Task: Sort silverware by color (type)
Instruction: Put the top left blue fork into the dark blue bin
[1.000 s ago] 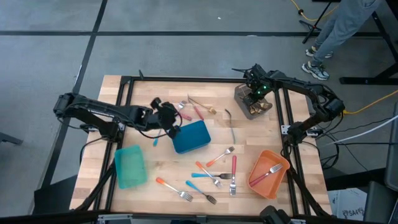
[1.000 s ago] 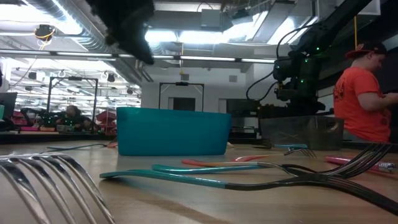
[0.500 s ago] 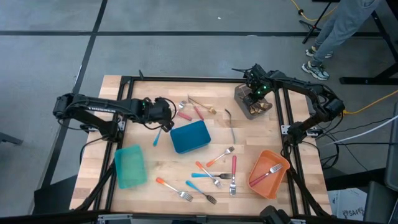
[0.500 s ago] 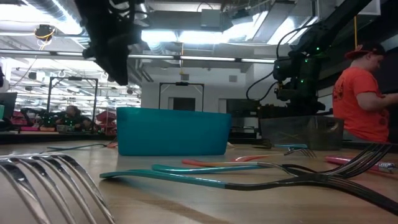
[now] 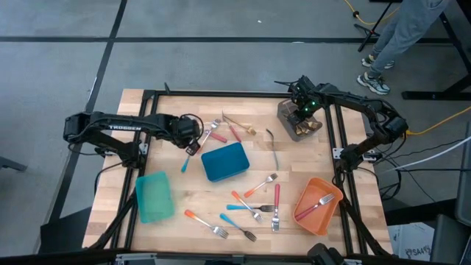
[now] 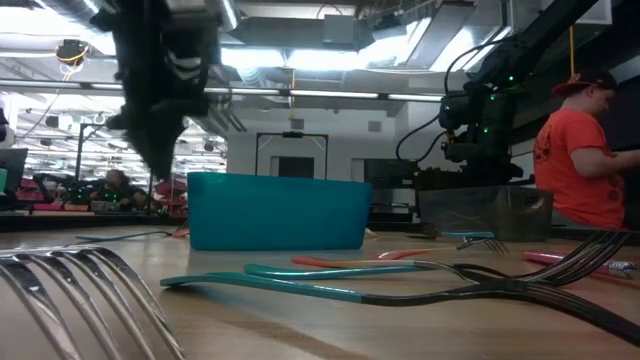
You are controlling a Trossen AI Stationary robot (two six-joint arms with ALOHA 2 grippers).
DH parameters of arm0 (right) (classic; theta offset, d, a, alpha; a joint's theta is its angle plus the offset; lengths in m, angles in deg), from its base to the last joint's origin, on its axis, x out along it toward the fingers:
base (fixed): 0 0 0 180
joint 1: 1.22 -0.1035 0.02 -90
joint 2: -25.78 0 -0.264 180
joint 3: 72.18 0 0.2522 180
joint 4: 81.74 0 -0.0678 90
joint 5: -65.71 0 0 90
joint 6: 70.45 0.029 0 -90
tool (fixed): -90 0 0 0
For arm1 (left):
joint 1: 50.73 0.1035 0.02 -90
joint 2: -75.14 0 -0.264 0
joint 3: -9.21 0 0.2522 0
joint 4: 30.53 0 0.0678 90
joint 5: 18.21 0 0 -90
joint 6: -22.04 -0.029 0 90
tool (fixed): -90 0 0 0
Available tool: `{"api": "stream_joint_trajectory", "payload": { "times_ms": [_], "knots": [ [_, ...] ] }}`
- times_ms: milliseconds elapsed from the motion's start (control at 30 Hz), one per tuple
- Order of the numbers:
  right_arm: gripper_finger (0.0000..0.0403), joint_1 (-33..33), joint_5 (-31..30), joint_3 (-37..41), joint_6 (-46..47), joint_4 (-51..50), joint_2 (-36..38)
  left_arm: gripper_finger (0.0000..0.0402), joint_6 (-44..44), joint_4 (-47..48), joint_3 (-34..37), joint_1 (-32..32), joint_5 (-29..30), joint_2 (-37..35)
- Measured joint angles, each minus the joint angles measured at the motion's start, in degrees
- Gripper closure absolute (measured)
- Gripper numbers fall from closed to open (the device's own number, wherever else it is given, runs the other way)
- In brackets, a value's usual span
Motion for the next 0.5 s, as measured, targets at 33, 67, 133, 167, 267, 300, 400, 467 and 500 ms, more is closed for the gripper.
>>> {"api": "stream_joint_trajectory", "payload": {
  "times_ms": [33,67,133,167,267,300,400,467,500],
  "knots": [
    [0.0317,0.0,0.0,0.0,0.0,0.0,0.0,0.0346,0.1,-0.6,1.1,0.2,-0.9,0.0],
    [0.0317,0.0,0.0,0.0,0.0,0.0,0.0,0.0346,0.2,-1.4,2.3,0.2,-1.9,0.0],
    [0.0317,0.0,0.0,0.0,0.0,0.0,0.0,0.0346,1.4,-3.9,4.2,0.2,-3.4,0.0],
    [0.0317,0.0,0.0,0.0,0.0,0.0,0.0,0.0346,2.6,-5.3,5.2,0.2,-3.8,0.0],
    [0.0317,0.0,0.0,0.0,0.0,0.0,0.0,0.0346,5.7,-9.7,7.7,0.1,-3.7,0.0],
    [0.0317,0.0,0.0,0.0,0.0,0.0,0.0,0.0346,6.2,-11.0,8.5,0.1,-3.7,0.0],
    [0.0317,0.0,0.0,0.0,0.0,0.0,0.0,0.0346,7.5,-14.2,10.5,0.1,-3.7,0.0],
    [0.0317,0.0,0.0,0.0,0.0,0.0,0.0,0.0346,7.5,-16.3,12.0,0.1,-3.7,0.0],
    [0.0317,0.0,0.0,0.0,0.0,0.0,0.0,0.0346,7.7,-17.2,12.7,0.1,-3.7,0.0]
  ]
}}
